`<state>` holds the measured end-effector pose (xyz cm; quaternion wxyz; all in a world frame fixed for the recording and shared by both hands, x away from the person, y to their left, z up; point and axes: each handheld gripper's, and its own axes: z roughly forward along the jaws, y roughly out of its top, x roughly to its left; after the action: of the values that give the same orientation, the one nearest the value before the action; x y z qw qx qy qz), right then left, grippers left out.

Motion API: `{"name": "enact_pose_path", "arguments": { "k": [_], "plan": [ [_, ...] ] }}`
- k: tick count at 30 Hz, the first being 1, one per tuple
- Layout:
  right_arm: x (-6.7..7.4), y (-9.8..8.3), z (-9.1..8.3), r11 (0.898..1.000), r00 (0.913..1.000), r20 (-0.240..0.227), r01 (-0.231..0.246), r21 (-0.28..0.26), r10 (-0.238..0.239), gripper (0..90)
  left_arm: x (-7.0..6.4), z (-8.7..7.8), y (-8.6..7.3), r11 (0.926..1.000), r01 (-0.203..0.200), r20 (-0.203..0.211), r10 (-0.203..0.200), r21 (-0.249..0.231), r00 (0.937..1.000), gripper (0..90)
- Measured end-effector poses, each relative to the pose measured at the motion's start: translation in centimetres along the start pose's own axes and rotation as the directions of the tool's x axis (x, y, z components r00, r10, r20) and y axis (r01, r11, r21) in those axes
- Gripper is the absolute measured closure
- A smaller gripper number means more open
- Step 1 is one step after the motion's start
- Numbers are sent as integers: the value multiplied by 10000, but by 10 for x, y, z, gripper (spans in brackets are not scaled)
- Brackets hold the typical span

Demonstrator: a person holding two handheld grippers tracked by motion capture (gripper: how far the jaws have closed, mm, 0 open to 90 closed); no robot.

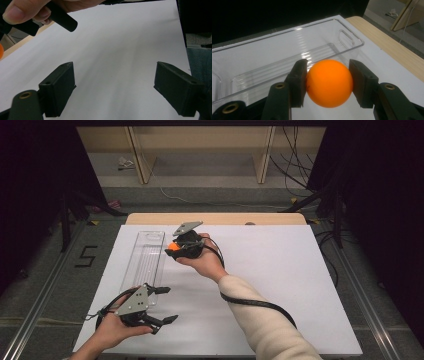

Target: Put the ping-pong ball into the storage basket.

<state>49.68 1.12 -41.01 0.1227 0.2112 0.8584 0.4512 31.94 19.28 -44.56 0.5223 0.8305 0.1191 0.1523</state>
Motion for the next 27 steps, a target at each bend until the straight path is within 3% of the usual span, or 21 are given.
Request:
{"name": "enact_pose_path", "arguments": {
  "k": [27],
  "plan": [
    [7, 9, 10, 9999, 9998, -147, 102, -18, -102, 512, -1, 0, 0, 10000, -15, 34, 14, 44, 10000, 167]
  ]
}}
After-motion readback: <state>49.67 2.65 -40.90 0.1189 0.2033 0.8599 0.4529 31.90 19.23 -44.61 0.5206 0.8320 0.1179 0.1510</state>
